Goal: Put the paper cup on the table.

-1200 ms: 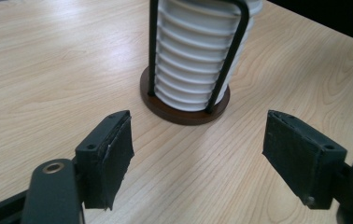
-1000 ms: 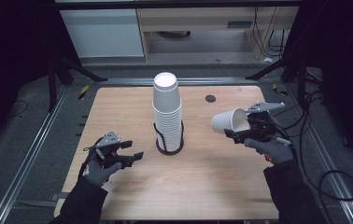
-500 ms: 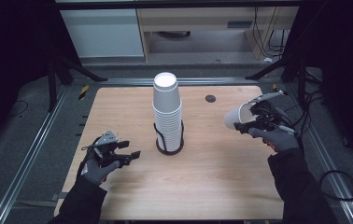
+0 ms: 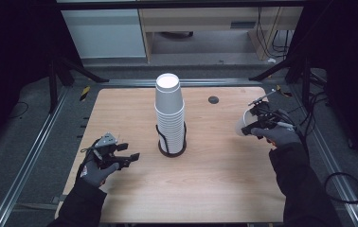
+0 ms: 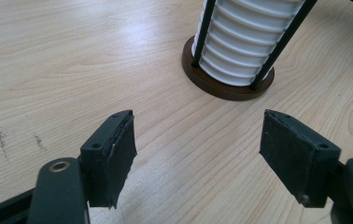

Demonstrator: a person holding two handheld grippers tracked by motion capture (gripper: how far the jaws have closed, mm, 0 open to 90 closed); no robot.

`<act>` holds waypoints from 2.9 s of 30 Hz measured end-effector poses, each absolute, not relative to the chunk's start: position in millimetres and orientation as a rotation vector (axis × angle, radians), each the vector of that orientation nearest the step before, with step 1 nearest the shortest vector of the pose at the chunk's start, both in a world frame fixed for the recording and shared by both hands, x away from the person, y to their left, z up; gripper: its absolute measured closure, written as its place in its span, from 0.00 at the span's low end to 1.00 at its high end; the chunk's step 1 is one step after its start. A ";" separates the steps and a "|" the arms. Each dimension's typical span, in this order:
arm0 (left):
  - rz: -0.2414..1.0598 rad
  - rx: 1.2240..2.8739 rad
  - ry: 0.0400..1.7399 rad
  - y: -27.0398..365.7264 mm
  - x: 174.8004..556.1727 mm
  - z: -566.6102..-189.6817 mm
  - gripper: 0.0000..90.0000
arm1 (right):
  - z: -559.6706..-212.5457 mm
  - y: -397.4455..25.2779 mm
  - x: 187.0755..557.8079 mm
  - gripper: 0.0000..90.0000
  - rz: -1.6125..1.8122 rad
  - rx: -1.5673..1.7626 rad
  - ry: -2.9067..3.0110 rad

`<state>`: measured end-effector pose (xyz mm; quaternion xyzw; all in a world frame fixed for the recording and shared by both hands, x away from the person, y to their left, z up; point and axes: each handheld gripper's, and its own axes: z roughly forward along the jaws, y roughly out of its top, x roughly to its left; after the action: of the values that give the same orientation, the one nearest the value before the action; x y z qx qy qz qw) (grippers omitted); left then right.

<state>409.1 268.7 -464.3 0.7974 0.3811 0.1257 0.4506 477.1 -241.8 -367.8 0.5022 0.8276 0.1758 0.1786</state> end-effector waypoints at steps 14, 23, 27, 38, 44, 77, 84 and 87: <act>0.313 1.978 0.950 271.2 410.1 -465.1 0.29 | -383.8 -245.0 492.7 0.11 0.331 1.444 2.406; 0.307 1.988 0.950 272.0 410.4 -466.2 0.29 | -400.4 -250.2 500.3 0.11 0.244 1.467 2.443; 0.307 1.987 0.952 272.1 410.3 -466.2 0.30 | -403.2 -253.7 501.6 0.11 0.212 1.469 2.465; 0.304 1.992 0.951 271.7 410.3 -466.5 0.30 | -410.2 -256.0 502.8 0.11 0.130 1.467 2.504; 0.303 1.995 0.949 271.1 410.2 -467.0 0.30 | -414.4 -254.2 504.1 0.10 0.103 1.466 2.524; 0.302 2.005 0.947 271.3 410.4 -467.2 0.31 | -411.0 -252.4 502.0 0.02 0.211 1.414 2.485; 0.302 2.005 0.949 271.5 410.4 -467.5 0.31 | -397.2 -256.1 494.0 0.02 0.328 1.402 2.424; 0.305 2.007 0.948 271.3 410.3 -467.2 0.31 | -388.8 -258.4 486.7 0.02 0.398 1.387 2.369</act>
<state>410.3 271.3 -467.2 0.8064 0.3810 0.1225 0.4353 486.7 -258.4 -388.8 0.4915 0.8397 0.1412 0.1828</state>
